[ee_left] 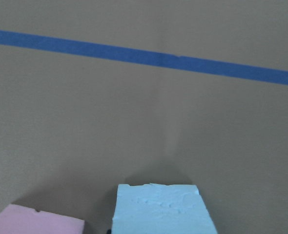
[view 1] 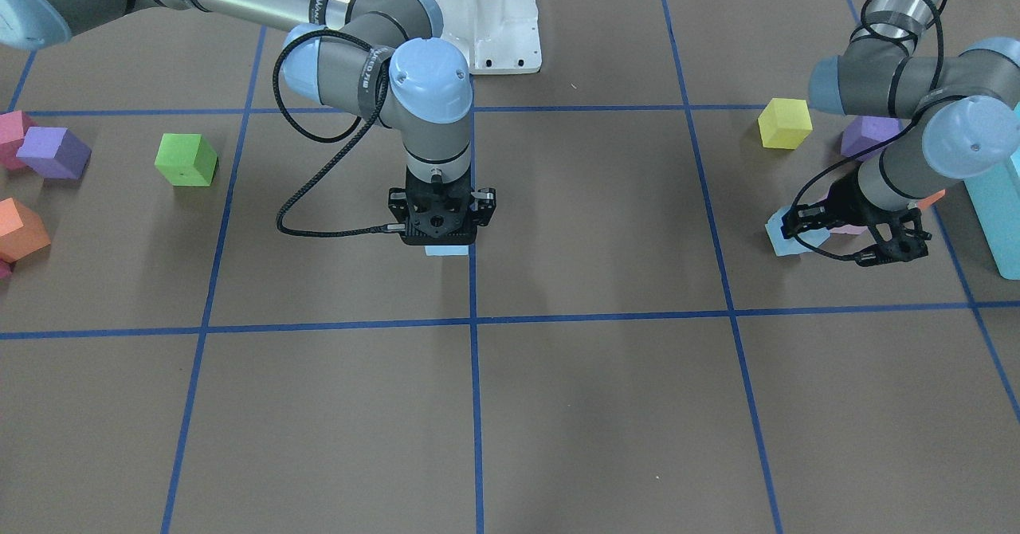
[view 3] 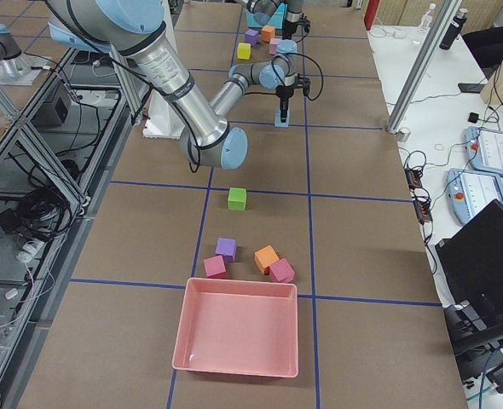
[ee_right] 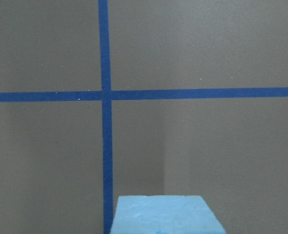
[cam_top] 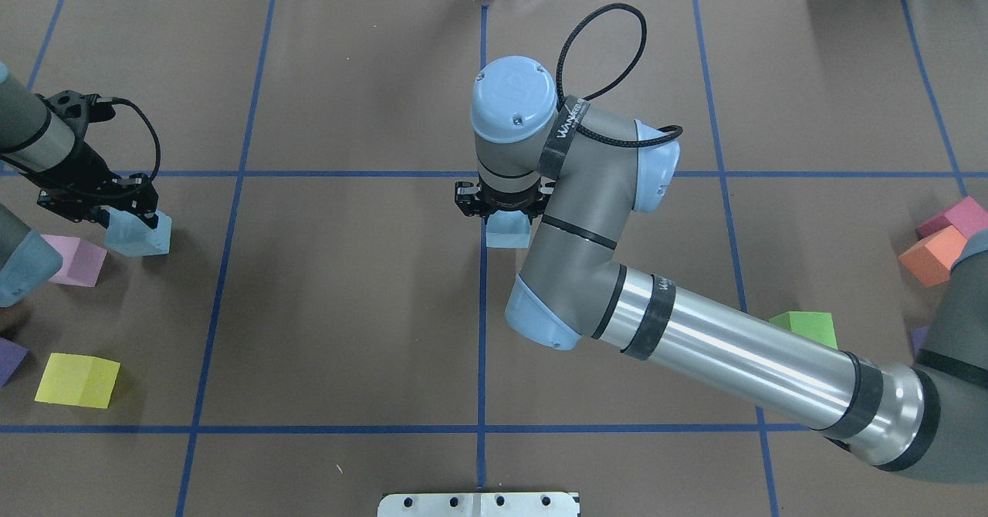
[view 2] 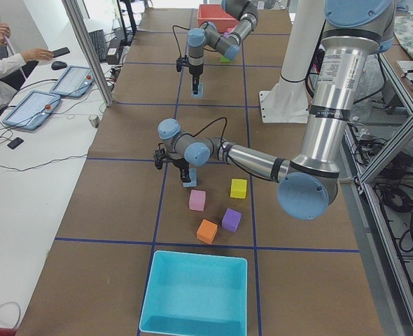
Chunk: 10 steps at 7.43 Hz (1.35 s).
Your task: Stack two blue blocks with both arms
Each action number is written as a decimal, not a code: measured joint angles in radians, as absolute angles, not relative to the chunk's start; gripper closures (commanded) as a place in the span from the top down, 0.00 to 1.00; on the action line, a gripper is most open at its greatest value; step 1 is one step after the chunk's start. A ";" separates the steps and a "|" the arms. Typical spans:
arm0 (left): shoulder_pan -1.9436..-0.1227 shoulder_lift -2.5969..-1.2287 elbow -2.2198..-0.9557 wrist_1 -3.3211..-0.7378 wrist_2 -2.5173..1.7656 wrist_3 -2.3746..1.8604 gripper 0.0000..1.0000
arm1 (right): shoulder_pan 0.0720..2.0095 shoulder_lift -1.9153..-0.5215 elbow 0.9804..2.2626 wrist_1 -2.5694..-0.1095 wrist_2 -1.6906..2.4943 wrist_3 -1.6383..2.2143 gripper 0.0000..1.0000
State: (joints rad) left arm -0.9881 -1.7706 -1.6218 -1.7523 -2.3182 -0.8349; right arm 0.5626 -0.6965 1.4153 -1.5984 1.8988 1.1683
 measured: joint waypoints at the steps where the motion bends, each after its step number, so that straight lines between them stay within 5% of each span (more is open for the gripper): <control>1: -0.995 -1.807 -1.669 -1.665 -2.319 -0.834 0.60 | 0.556 -0.686 1.372 -1.564 1.898 1.170 0.63; 4: -1.000 -1.984 -1.748 -1.420 -2.312 -0.855 0.60 | 0.543 -0.656 1.307 -1.521 1.890 1.169 0.64; 6: -0.987 -2.068 -1.753 -1.384 -2.310 -0.934 0.60 | 0.535 -0.623 1.269 -1.507 1.874 1.169 1.00; 10: -0.885 -2.197 -1.748 -1.384 -2.265 -1.062 0.60 | 0.578 -0.619 1.283 -1.502 1.891 1.150 1.00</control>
State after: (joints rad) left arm -0.8855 -2.1970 -1.7481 -1.3844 -2.2651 -1.0623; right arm 0.5783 -0.6194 1.2829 -1.5021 1.8912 1.1497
